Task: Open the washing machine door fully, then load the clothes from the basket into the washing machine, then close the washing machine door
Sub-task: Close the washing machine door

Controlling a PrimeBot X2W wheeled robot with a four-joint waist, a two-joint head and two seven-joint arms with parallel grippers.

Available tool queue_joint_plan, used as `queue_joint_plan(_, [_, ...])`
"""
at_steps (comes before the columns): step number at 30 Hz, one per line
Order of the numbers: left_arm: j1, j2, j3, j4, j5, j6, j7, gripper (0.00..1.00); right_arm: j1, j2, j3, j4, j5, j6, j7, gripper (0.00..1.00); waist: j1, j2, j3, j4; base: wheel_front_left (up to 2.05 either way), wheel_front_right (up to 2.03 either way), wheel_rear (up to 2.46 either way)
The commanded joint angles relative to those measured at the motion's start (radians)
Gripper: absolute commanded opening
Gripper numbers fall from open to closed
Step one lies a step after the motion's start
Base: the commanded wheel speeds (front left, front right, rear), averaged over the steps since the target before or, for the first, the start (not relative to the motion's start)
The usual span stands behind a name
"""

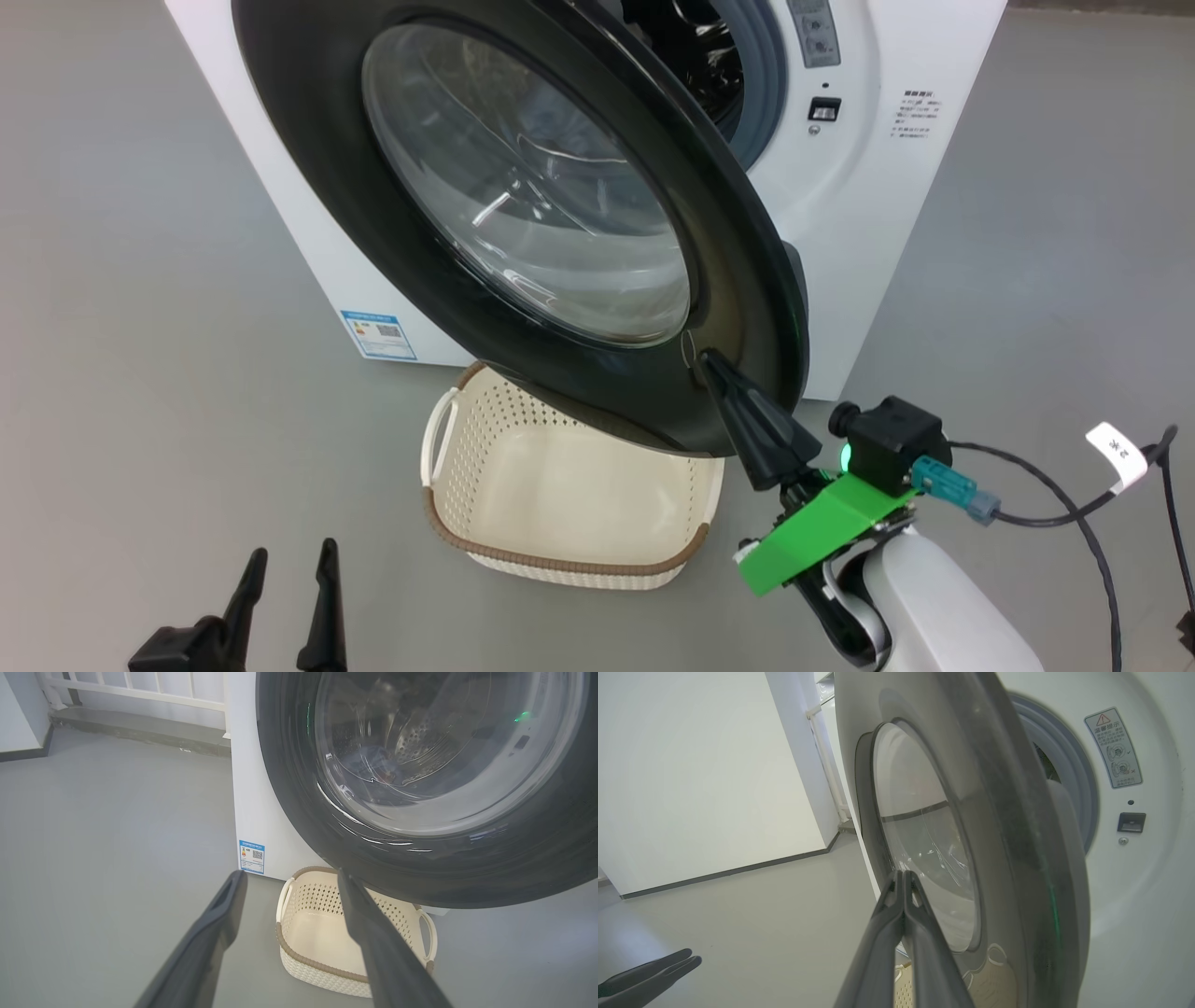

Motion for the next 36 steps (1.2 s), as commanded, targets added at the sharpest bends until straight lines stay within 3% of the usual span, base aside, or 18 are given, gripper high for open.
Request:
queue_joint_plan(1, [-0.043,0.007,0.027,-0.023,-0.012,-0.002,-0.011,1.0,-0.045,0.014,0.012,-0.018,-0.001,0.002,-0.005,0.0,0.0,-0.0001,0.009,-0.001,0.0,0.0,0.0])
queue_joint_plan(27, [-0.117,0.006,-0.013,-0.025,-0.063,-0.002,-0.011,1.0,-0.19,0.014,-0.103,0.049,-0.123,0.002,-0.005,0.0,0.0,-0.0001,0.147,0.016,0.0,0.0,0.0])
queue_joint_plan(36, [-0.137,0.012,-0.021,-0.027,-0.075,-0.002,-0.011,1.0,-0.264,-0.017,-0.138,0.049,-0.155,0.002,-0.005,0.0,0.0,-0.0001,0.186,0.017,0.0,0.0,0.0])
